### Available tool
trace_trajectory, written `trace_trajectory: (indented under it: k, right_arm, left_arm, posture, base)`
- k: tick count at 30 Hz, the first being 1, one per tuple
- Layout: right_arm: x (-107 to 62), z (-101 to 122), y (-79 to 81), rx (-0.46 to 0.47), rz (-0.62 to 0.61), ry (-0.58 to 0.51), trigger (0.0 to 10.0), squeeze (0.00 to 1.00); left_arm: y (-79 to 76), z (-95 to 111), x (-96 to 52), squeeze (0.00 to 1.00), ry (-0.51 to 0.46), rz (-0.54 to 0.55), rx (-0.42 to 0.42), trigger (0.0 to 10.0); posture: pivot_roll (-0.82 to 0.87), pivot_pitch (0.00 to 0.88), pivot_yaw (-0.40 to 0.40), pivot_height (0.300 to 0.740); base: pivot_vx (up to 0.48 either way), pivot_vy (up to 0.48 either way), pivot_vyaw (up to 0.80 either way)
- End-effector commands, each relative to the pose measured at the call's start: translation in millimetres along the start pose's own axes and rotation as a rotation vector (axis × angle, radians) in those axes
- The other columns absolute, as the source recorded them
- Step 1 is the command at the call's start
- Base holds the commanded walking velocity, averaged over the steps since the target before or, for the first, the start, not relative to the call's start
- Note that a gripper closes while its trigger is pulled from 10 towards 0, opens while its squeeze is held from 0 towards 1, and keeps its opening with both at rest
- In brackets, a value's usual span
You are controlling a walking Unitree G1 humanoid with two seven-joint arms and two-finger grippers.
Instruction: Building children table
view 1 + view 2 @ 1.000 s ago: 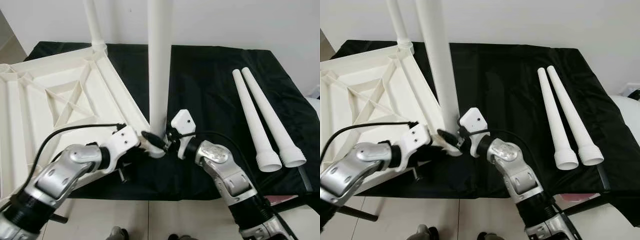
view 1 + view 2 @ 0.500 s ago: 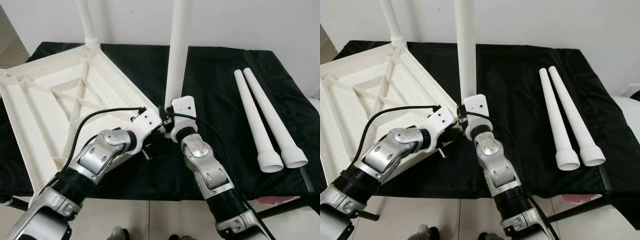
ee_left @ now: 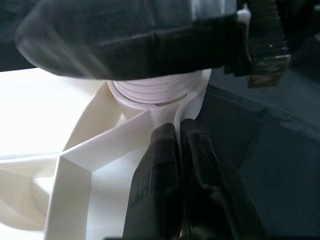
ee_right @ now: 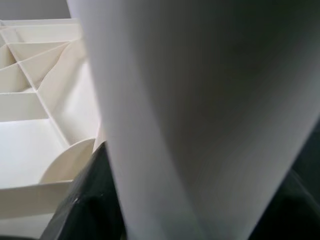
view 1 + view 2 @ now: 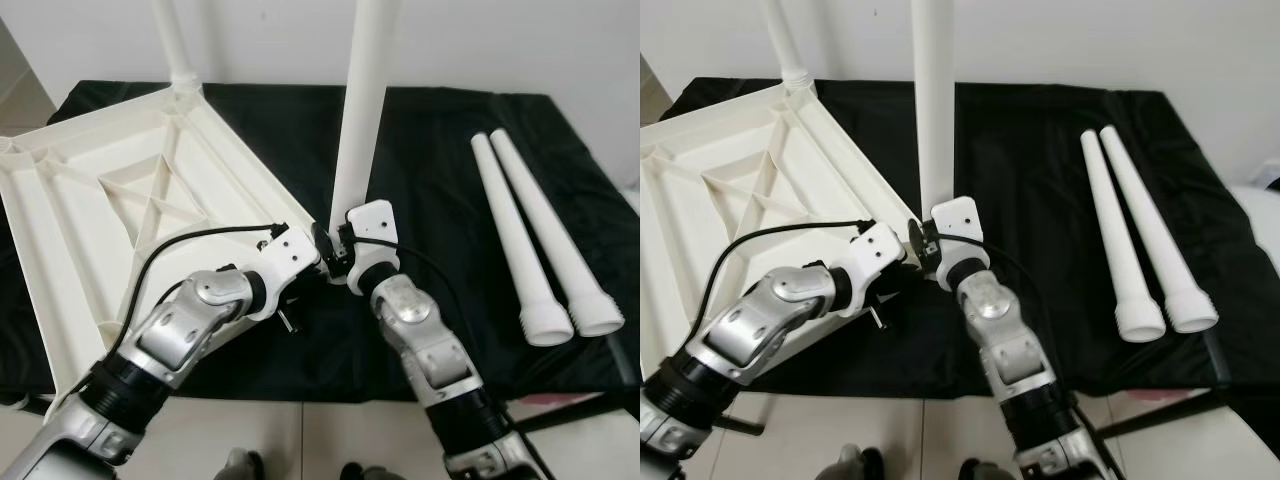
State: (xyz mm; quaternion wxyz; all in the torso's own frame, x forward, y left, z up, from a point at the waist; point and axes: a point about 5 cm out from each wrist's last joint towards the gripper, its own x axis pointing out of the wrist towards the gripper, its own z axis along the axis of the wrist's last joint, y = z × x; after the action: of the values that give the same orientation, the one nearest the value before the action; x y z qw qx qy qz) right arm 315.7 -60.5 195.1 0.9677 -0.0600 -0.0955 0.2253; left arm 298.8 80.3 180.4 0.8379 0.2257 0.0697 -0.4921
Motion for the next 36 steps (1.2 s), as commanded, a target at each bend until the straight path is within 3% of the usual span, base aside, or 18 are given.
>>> trace_trajectory:
  k: [1,3,6,9,17,18,21,22,27,30,34,36]
  right_arm:
    - [-5.3,4,-3.6,-0.003,0.079,-0.008,10.0,0.0]
    - [-10.1,11,-7.9,-0.05,0.192,-0.03,10.0,0.0]
    - [-12.4,12,-10.2,-0.072,0.235,-0.027,10.0,0.0]
    - [-21.2,12,-13.7,-0.125,0.375,-0.011,10.0,0.0]
    - [-30.5,10,-8.1,-0.129,0.543,0.018,10.0,0.0]
    - [-33.4,8,-6.4,-0.114,0.589,0.027,2.9,0.0]
    - [-34.4,7,-6.6,-0.112,0.595,0.03,2.9,0.0]
    - [-35.6,8,-7.2,-0.107,0.607,0.029,0.0,0.0]
    - [-34.9,3,-11.5,-0.099,0.585,0.056,0.0,0.0]
    - [-30.8,-9,-16.3,-0.122,0.485,0.109,0.0,0.0]
    - [-23.5,-38,-21.7,-0.145,0.189,0.232,0.0,0.0]
    - [-23.5,-38,-21.7,-0.145,0.189,0.232,0.0,0.0]
  left_arm:
    - [-17.8,17,-9.4,0.0,-0.075,-0.215,0.083,0.0]
    - [-26.1,13,-19.8,0.0,-0.062,-0.277,0.118,0.0]
    - [-28.7,11,-24.7,0.0,-0.053,-0.298,0.135,0.0]
    - [-33.4,2,-39.6,0.0,-0.02,-0.35,0.161,0.0]
    - [-40.7,-2,-49.5,0.0,-0.015,-0.394,0.158,0.0]
    - [-42.4,-5,-52.4,0.0,-0.007,-0.401,0.159,0.0]
    - [-42.4,-6,-52.6,0.0,-0.005,-0.396,0.161,0.0]
    - [-41.7,-4,-51.7,0.0,-0.015,-0.387,0.156,0.0]
    - [-36.3,-2,-46.1,0.0,-0.036,-0.346,0.145,0.0]
    - [-32.2,2,-38.4,0.0,-0.069,-0.309,0.111,0.0]
    - [-25.8,8,-17.3,0.0,-0.096,-0.234,0.068,0.0]
    - [-25.8,8,-17.3,0.0,-0.096,-0.234,0.068,0.0]
  posture:
    - [0.07,0.185,0.031,0.74]
    - [0.07,0.173,0.025,0.74]
    - [0.07,0.171,0.023,0.74]
    - [0.06,0.148,0.011,0.74]
    - [0.04,0.134,0.008,0.74]
    - [0.03,0.134,-0.002,0.74]
    - [0.02,0.125,0.002,0.74]
    - [0.02,0.131,-0.001,0.74]
    - [0.02,0.128,-0.012,0.74]
    - [0.03,0.127,-0.014,0.74]
    - [0.02,0.137,-0.018,0.74]
    - [0.02,0.137,-0.018,0.74]
  base:
    - [0.0,0.0,0.0]
    - [0.0,0.0,0.0]
    - [0.0,0.0,0.0]
    - [0.0,0.0,0.0]
    - [0.0,0.0,0.0]
    - [0.0,0.0,0.0]
    - [0.0,0.0,0.0]
    - [0.0,0.0,0.0]
    - [0.0,0.0,0.0]
    - [0.0,0.0,0.0]
    - [0.0,0.0,0.0]
    - [0.0,0.0,0.0]
